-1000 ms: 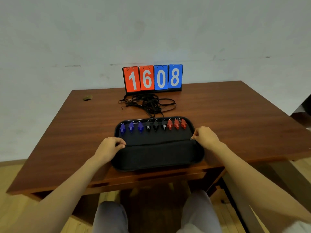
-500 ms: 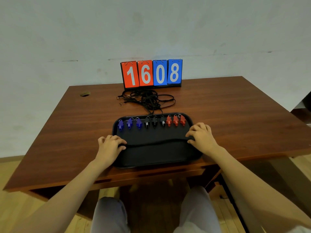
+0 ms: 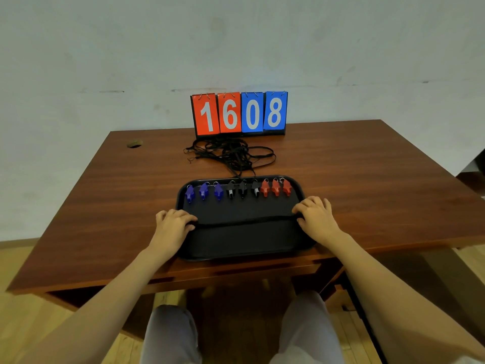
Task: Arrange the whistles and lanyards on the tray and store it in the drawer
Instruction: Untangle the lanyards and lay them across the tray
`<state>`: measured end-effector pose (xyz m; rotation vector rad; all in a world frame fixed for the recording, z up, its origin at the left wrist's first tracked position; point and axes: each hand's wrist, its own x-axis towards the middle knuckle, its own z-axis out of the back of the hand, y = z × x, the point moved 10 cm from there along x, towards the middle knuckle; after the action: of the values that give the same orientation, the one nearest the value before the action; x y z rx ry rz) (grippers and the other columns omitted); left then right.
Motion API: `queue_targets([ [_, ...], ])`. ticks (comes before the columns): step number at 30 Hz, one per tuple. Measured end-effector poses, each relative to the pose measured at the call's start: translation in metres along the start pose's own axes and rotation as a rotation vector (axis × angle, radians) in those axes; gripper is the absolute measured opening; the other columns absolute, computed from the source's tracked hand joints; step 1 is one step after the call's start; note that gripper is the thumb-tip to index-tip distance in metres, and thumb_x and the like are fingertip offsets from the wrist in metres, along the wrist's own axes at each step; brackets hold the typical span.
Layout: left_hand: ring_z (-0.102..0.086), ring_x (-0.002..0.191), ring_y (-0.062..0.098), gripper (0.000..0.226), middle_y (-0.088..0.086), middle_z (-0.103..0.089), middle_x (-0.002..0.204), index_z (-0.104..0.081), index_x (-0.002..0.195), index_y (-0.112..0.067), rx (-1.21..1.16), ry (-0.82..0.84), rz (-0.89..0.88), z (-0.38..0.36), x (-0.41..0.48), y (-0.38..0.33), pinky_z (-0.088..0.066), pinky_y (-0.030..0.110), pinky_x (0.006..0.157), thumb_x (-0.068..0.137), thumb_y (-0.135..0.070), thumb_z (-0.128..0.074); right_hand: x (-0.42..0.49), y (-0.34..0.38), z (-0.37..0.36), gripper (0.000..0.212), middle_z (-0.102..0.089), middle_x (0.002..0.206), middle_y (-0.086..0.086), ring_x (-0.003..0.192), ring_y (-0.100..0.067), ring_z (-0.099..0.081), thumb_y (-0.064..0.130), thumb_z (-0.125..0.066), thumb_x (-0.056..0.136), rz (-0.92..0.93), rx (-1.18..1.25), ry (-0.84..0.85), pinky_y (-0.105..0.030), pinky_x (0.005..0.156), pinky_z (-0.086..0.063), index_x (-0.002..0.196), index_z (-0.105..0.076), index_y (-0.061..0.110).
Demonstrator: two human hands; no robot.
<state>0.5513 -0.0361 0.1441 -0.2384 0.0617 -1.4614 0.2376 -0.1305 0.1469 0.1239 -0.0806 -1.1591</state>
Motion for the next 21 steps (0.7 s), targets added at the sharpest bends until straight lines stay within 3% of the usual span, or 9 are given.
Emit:
queue_targets([
  [8,-0.04,0.127,0.016,0.036,-0.006,-0.056,0.128,-0.056,0.126,-0.025,-0.049,0.013,-0.091,0.003,0.013,-0.041,-0.017,0.033,0.102,0.092,-0.035,-0.056,0.02,0.048,0.014,0.031,-0.049,0.133,0.001,0.138,-0.021,-0.026,0.024,-0.054,0.093,0.155,0.025,-0.023,-0.049,0.117,-0.009,0.124,-0.056,0.022],
  [17,-0.044,0.12,0.022,0.03,-0.001,-0.056,0.126,-0.058,0.122,-0.022,-0.07,-0.109,-0.084,0.044,0.097,-0.083,-0.025,0.036,0.099,0.096,-0.032,-0.048,0.101,0.109,0.057,0.028,-0.057,0.124,-0.005,0.124,-0.026,-0.042,0.024,-0.052,0.093,0.269,0.101,-0.122,-0.039,0.104,-0.036,0.12,-0.059,0.016],
  [21,-0.043,0.124,0.026,0.033,0.004,-0.052,0.131,-0.055,0.127,-0.019,-0.03,-0.047,0.0,0.045,0.145,-0.062,-0.032,0.04,0.101,0.096,-0.025,-0.046,0.15,0.12,0.064,0.03,-0.056,0.125,-0.007,0.122,-0.026,-0.043,0.021,-0.052,0.094,0.245,0.135,-0.078,-0.039,0.1,-0.04,0.123,-0.057,0.014],
])
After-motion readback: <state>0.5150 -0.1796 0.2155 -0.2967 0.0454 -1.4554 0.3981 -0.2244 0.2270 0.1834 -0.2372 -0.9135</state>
